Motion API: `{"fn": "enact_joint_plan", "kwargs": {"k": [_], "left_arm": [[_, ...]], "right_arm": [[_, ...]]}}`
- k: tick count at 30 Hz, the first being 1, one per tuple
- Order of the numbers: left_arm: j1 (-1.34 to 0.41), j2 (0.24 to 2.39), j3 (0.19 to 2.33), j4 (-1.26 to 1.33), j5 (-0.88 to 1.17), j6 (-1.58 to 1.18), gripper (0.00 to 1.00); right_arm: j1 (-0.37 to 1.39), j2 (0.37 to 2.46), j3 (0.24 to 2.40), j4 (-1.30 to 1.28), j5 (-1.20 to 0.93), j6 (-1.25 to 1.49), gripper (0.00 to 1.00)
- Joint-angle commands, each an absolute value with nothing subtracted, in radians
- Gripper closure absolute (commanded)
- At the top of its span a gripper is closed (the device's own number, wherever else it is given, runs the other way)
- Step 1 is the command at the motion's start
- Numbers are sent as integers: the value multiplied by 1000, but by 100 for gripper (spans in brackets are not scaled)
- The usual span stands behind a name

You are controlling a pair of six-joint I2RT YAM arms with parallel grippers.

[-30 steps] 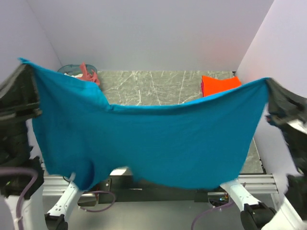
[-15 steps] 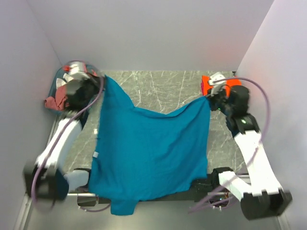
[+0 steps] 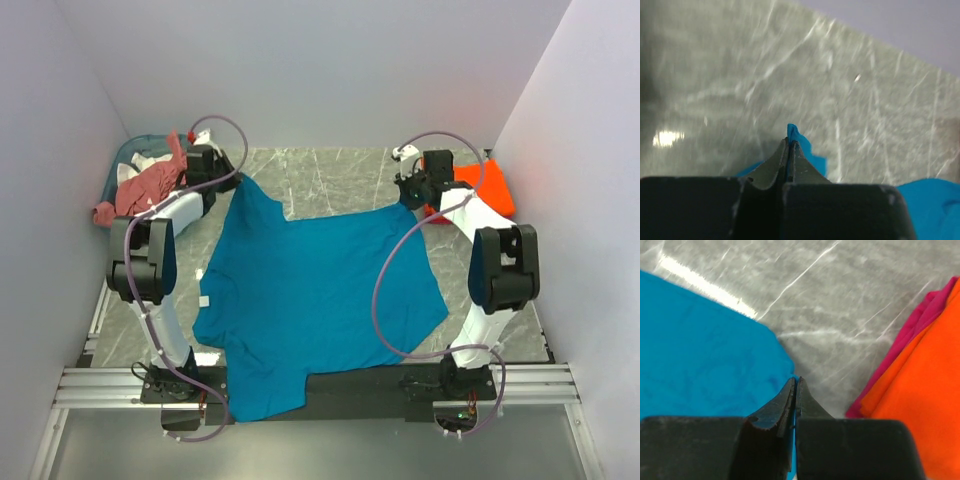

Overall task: Fold and stack the t-shirts
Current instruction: Flatten the tshirt out

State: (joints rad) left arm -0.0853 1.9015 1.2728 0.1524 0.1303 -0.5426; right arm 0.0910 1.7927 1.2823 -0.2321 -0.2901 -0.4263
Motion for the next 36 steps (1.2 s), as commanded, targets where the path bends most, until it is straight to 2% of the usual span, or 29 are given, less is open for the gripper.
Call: {"fn": "enact_joint_plan", "kwargs": {"k": [1,7,17,29,36], "left_arm": [[-78,1905,1377,180,109,-496,100],[-71,1928,1451,150,123,-476,100],[-49,1904,1431,149,130,-463,100],[-34,2008,1500,48,153,-440,100],[-25,1982,1474,74,175,-431,100]], "right_arm": [[86,1815,1405,-196,-258,-433,100],[84,1868,1468,-199,-224,-416,100],[69,1881,1479,-201,-212,-399,100],[41,1898,1479,-201,-216,-370,100],[23,1904,1463,-193,-230,-370,100]]}}
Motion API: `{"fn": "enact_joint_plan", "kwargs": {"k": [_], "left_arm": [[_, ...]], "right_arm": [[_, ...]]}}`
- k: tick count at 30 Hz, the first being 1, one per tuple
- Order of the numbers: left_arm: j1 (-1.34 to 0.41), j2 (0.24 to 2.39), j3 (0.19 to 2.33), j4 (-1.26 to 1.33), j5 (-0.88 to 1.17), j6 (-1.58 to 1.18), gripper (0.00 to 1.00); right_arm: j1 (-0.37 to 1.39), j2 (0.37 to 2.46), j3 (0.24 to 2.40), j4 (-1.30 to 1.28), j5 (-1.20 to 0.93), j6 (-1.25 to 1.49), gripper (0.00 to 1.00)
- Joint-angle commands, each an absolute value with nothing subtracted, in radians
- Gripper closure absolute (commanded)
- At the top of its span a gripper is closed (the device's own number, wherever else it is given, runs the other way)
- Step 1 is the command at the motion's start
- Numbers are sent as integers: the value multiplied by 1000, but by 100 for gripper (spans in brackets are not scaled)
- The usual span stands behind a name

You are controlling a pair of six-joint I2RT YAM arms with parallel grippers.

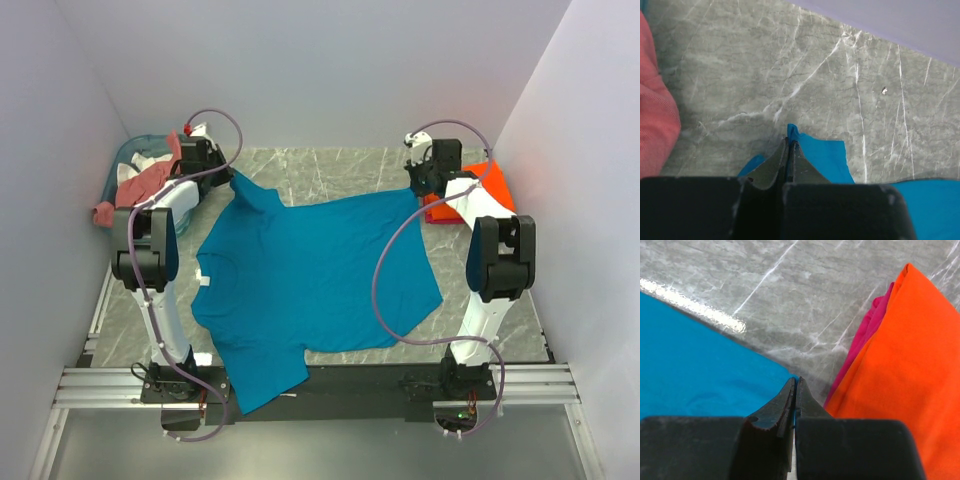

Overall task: Fold and stack the t-shirts
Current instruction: Flatten the tshirt out

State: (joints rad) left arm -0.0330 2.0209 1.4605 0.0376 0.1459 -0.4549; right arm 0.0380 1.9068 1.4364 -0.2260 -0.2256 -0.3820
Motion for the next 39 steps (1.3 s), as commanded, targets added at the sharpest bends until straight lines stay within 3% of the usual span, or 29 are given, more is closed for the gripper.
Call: {"fn": "enact_joint_plan", "kwargs": {"k": [1,39], "left_arm": [[-25,1974,1462,77,173,-428,100],[26,1740,1235,201,210,-477,100]], "right_arm": [[18,1904,1460,-193,-233,-367,100],[-43,1882,1430,-232,-416,-351,100]]}}
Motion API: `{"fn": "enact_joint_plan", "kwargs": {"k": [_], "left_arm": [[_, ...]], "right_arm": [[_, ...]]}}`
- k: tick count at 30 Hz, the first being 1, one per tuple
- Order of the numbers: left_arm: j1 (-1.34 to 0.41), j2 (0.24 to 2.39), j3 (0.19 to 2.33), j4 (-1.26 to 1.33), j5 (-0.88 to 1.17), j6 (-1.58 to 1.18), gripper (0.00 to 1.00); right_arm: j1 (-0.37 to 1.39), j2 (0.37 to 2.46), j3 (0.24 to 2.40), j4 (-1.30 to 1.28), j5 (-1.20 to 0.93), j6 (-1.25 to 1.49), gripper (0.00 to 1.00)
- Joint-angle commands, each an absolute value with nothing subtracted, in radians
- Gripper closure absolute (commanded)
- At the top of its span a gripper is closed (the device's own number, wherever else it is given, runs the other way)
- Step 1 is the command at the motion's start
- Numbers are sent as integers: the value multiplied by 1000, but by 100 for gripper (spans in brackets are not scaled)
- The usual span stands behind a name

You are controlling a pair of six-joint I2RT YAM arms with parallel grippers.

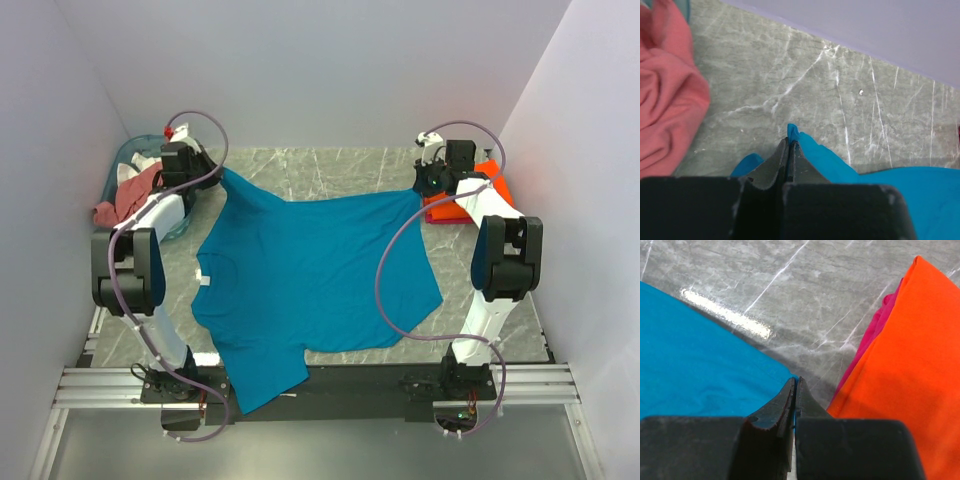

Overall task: Fold and stack the t-shirts
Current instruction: Flatten the tshirt out, then fold the tshirt

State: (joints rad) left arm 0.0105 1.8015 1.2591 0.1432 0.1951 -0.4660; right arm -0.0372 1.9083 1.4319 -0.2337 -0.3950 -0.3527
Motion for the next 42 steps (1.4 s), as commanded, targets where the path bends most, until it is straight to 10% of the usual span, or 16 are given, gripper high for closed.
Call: {"fn": "enact_joint_plan", "kwargs": {"k": [1,42], "left_arm": [[28,1733,1230,202,209,-480,100],[34,1523,1071,112,249,-472,100]], "right_arm": [[-43,1882,1428,-235,-417,-351,100],[-75,1819,1322,-219,-449,-383,100]]}}
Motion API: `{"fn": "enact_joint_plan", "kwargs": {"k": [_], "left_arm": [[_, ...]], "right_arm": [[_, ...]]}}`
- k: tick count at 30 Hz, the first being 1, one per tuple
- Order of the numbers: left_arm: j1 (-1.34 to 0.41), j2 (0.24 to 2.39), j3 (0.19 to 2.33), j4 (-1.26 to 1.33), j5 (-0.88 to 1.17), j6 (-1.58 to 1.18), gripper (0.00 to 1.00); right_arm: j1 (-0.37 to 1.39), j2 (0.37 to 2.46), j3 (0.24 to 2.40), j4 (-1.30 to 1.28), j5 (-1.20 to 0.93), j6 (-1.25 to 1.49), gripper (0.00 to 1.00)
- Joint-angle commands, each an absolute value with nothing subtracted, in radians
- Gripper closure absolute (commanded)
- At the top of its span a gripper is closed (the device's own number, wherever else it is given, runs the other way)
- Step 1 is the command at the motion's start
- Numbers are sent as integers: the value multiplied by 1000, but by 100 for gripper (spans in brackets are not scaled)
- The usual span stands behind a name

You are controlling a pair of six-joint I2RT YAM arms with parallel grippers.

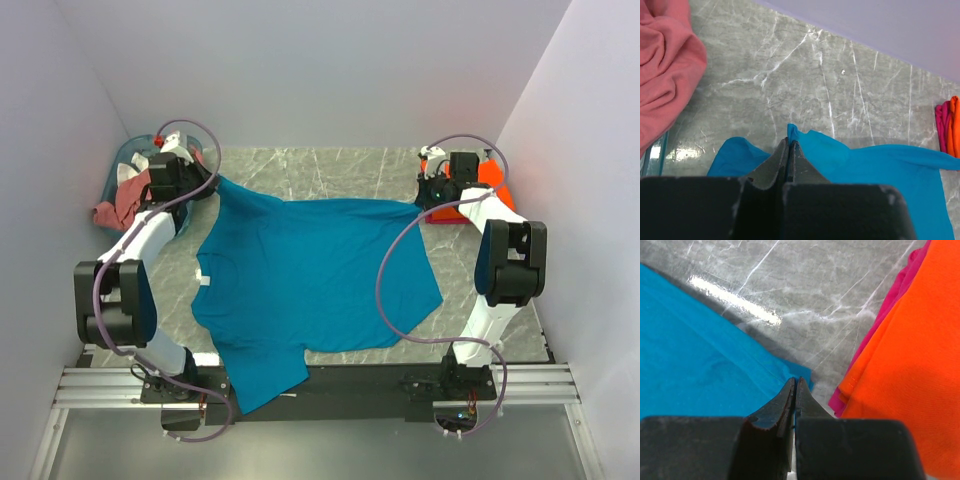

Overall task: Fold and stack the t-shirts
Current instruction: Fold the tshirt

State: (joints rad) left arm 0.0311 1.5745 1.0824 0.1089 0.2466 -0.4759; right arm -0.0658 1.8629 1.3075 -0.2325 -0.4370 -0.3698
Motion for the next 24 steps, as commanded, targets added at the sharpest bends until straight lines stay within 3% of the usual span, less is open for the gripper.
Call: {"fn": "enact_joint_plan", "kwargs": {"k": [1,24], "left_arm": [[34,1519,1066,109,250,-474,100],[34,1424,1005,3,201,-456,100]], "right_arm": [[-74,1819,1325,-224,-449,-382,100],[-74,1809,1305,-230,-403,-407,100]]}}
